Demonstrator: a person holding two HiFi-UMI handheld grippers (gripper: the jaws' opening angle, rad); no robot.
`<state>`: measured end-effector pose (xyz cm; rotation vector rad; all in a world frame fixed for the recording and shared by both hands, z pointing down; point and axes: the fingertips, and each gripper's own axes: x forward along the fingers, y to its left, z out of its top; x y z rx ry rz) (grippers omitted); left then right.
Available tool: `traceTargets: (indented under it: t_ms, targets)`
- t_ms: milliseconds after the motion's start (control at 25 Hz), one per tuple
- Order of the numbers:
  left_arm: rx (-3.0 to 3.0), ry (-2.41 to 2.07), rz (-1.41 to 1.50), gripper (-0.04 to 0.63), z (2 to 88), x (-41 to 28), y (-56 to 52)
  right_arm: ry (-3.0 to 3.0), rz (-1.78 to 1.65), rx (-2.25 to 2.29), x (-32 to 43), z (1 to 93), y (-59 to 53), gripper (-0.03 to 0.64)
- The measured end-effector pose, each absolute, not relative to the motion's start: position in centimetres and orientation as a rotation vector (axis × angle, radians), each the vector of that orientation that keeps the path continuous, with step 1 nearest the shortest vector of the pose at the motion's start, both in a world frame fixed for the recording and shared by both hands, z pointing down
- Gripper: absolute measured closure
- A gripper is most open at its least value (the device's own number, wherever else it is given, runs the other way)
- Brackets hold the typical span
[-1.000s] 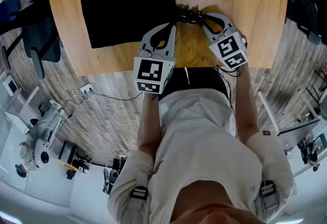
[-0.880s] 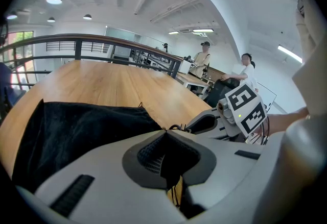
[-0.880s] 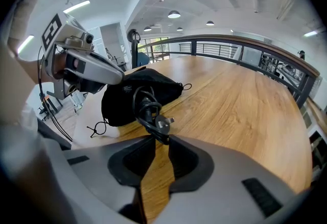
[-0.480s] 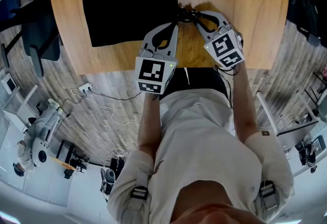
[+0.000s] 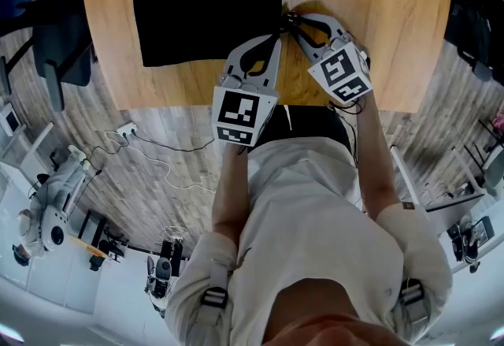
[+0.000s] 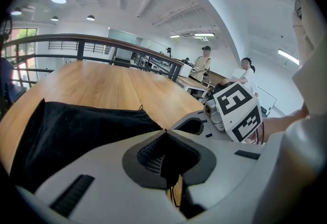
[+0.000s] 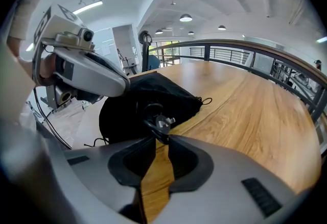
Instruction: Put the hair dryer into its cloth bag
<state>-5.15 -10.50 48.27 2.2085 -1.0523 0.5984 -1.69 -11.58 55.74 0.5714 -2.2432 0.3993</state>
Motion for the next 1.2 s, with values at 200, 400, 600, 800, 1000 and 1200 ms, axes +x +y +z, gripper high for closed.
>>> traceTargets:
  t_ms: [200,400,600,800,1000,1200]
  targets:
    - [2.204,-1.058,0.589,0.575,48.2,-5.2,-10.7,-2.263,0.400,0.544,-2.9,55.8,-11.8,0.531]
    - [2.199,-1.062,0.585,0.575,48.2,-4.9,-10.7,-2.285,0.381,0.507,-4.0,55.9,-12.1,0.531]
    - [2.192,-1.064,0.582,0.575,48.4,-5.2,-10.5,-2.302,0.373,0.471,-5.4,56.2,-12.3,0.531]
    - [2.185,-1.064,0.582,0.575,48.6,-5.2,-10.5,-2.316,0.363,0.444,-6.2,56.4,-12.4,0.531]
    - [2.177,-1.066,0.582,0.575,48.9,-5.3,-10.4,-2.328,0.365,0.435,-6.8,56.5,-12.4,0.531]
    - [2.169,-1.067,0.597,0.575,49.4,-5.5,-10.3,-2.336,0.384,0.438,-7.0,56.8,-12.5,0.529]
